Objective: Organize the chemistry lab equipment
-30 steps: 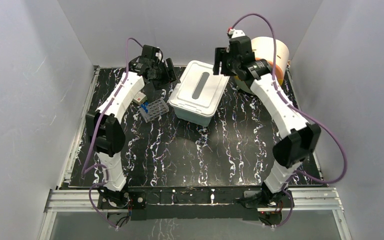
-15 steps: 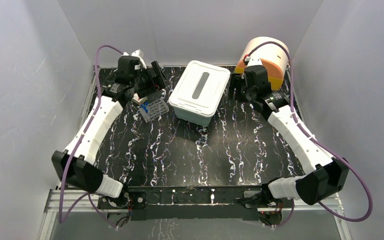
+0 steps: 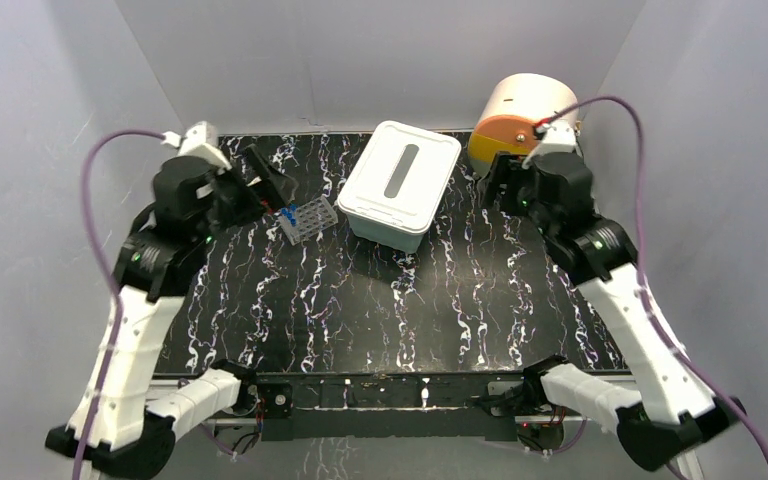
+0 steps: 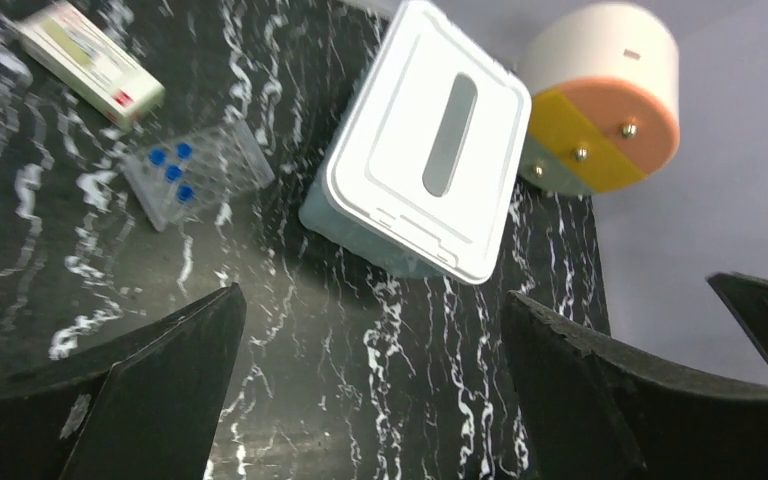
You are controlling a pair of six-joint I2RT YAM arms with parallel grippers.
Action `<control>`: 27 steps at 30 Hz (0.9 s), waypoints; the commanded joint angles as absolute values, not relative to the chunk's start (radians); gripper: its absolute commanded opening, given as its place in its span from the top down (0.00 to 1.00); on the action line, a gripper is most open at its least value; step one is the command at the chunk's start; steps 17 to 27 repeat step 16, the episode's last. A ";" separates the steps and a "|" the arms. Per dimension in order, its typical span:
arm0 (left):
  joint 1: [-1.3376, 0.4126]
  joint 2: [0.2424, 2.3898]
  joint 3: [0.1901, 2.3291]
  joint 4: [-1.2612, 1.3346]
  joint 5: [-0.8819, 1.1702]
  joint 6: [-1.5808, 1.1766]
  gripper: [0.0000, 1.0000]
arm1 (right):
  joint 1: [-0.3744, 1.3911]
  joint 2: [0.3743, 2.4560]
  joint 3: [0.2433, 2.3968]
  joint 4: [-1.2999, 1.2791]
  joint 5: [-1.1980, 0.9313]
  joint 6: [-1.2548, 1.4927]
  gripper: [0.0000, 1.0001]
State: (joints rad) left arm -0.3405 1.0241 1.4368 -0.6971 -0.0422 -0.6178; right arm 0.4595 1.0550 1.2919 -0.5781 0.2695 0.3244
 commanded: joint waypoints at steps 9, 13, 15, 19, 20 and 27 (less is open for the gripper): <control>-0.341 0.900 1.724 -1.087 -0.602 -0.463 0.02 | 0.455 0.816 1.298 -0.603 0.549 0.273 0.01; -0.341 0.905 1.753 -1.106 -0.613 -0.447 0.02 | 0.456 0.789 1.283 -0.594 0.580 0.275 0.01; -0.341 0.906 1.749 -1.101 -0.615 -0.450 0.02 | 0.454 0.783 1.274 -0.588 0.582 0.275 0.01; -0.341 0.904 1.743 -1.095 -0.610 -0.446 0.02 | 0.454 0.784 1.273 -0.588 0.580 0.278 0.01; -0.341 0.904 1.743 -1.095 -0.610 -0.446 0.02 | 0.454 0.784 1.273 -0.588 0.580 0.278 0.01; -0.341 0.904 1.743 -1.095 -0.610 -0.446 0.02 | 0.454 0.784 1.273 -0.588 0.580 0.278 0.01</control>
